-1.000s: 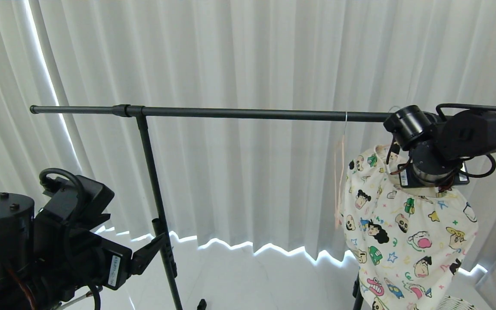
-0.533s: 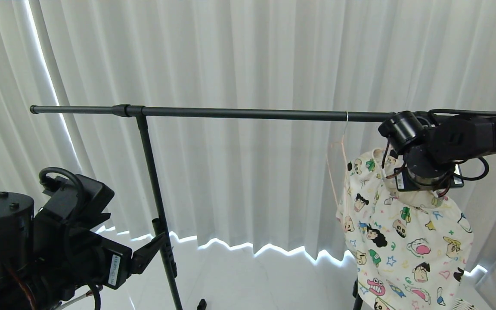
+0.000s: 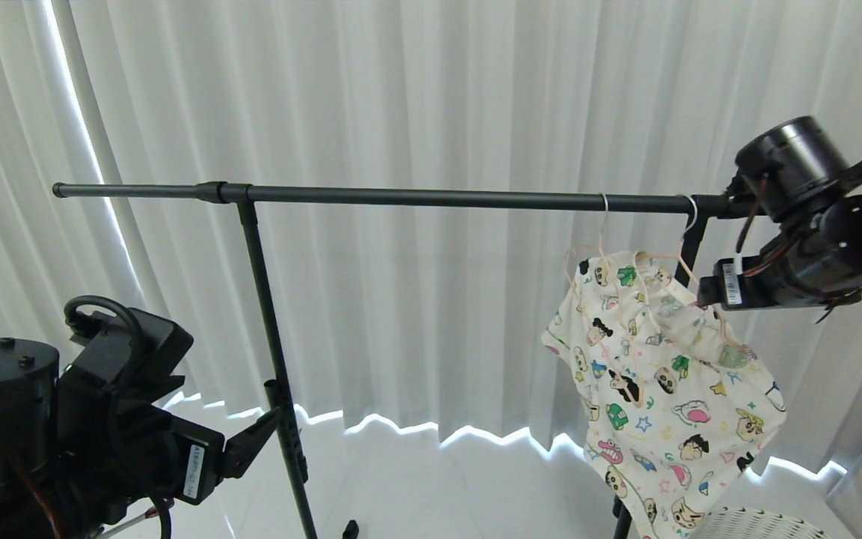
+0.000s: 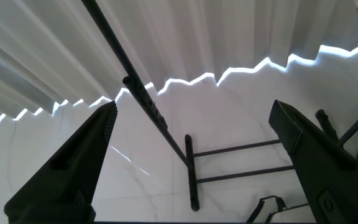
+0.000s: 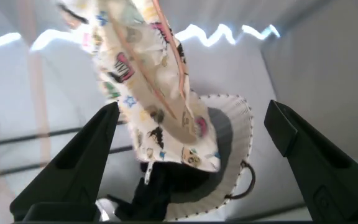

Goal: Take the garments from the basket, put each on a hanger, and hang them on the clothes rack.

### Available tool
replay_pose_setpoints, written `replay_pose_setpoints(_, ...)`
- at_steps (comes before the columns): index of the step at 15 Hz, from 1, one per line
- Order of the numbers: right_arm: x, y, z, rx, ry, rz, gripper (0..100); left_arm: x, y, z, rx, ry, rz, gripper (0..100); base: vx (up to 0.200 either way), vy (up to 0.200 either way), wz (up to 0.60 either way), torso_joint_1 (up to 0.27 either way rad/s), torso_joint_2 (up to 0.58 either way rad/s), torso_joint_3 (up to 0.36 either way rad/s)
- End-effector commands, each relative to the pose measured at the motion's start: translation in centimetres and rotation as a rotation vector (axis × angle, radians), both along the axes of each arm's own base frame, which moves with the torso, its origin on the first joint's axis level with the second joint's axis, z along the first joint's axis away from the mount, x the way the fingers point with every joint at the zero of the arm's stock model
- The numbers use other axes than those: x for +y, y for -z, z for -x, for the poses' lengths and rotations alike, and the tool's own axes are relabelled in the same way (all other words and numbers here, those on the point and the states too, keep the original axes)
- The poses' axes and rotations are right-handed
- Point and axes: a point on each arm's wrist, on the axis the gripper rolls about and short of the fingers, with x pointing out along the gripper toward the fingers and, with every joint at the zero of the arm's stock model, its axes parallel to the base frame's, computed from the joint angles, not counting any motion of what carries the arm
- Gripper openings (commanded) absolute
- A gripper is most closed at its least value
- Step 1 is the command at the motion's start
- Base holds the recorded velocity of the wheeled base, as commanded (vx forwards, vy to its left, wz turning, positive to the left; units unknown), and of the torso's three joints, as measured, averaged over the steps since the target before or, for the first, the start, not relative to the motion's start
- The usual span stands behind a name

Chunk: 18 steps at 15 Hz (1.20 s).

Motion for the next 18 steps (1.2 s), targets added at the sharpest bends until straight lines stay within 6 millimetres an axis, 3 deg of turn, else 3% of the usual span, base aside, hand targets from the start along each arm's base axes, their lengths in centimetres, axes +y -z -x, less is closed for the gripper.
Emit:
replay_pose_setpoints(1,-2.0,-3.5,5.1,-0.082,-0.090,0.016,100,0.1,0.2,0.0,0.005,-0.004,-0.004,100,0.000,0.000,0.00,0.000,0.00,0.000)
replay_pose_setpoints(6,-5.4,-2.3,8.7,-0.021,-0.190,0.143,100,0.1,0.0,0.0,-0.002,-0.009,-0.008,100,-0.040,0.000,0.00,0.000,0.00,0.000)
replay_pose_setpoints(11,-6.4,-2.3,8.8,-0.051,-0.194,0.191,100,0.2,0.2,0.0,0.007,-0.016,-0.007,100,-0.200,0.000,0.00,-0.003,0.00,0.004)
replay_pose_setpoints(15,-6.6,-2.6,8.2,-0.077,-0.326,0.180,100,0.4,0.6,0.4,0.016,-0.016,-0.011,100,-0.200,0.000,0.00,0.000,0.00,0.002)
replay_pose_setpoints(17,-7.3,-1.7,8.0,-0.045,-0.359,0.193,100,0.4,0.7,0.4,0.018,-0.014,-0.013,100,-0.200,0.000,0.00,0.002,0.00,0.002)
replay_pose_setpoints(18,-7.2,-0.2,7.9,-0.046,-0.359,0.192,100,0.4,0.8,0.4,0.020,-0.016,-0.015,100,-0.200,0.000,0.00,0.002,0.00,-0.007)
